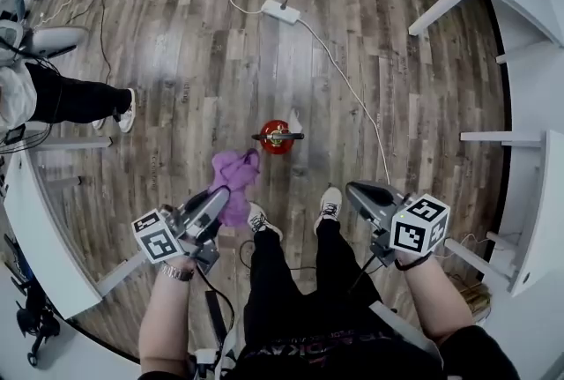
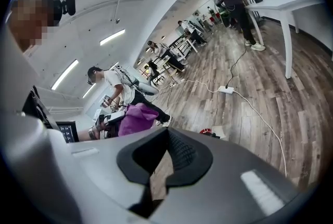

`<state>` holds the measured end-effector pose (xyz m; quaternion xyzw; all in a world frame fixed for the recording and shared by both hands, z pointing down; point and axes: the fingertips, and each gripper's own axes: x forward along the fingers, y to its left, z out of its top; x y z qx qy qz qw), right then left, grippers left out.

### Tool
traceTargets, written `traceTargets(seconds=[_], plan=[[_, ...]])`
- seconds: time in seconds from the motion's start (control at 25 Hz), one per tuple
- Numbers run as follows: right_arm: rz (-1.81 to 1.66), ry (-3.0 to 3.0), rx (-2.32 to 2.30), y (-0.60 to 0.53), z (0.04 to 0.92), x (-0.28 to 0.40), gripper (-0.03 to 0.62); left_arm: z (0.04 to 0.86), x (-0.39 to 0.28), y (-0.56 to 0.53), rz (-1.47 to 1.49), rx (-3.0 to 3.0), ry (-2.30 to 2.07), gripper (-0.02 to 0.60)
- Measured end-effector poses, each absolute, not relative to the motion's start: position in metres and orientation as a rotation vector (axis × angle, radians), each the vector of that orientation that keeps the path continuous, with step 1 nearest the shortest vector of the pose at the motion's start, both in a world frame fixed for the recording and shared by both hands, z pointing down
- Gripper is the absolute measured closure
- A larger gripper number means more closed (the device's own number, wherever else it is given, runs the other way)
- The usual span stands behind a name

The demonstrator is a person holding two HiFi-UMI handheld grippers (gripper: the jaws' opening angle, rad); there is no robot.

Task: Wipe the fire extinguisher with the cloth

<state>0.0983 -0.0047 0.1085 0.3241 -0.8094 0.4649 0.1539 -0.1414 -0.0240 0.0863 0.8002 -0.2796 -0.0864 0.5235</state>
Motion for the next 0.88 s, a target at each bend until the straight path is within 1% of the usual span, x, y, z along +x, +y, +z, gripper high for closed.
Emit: traceTargets(seconds=[0.2,0.44,0.72,0.88], plan=[[1.305,-2.318,0.886,-0.021,0.134,0.108,0.589,0.126,-0.138,-0.053,-0.163,1.945,-0.659,0.534],[1.283,-2.310,0.862,-0.030,0.174,0.091,0.589,0.181,-0.149,-0.084,-0.044,2.033,-0.600,0.534],[1.284,-2.287,0.947,-0.047,0.224,0.084,0.589,0.242,-0.136,-0.126,0.026,2.136,-0.398,0.534],[1.228,-2.305,0.937,-0.060,0.259,0.082,0.589,0.274,-0.132,-0.146,0.071,2.175,-0.351,0.534]])
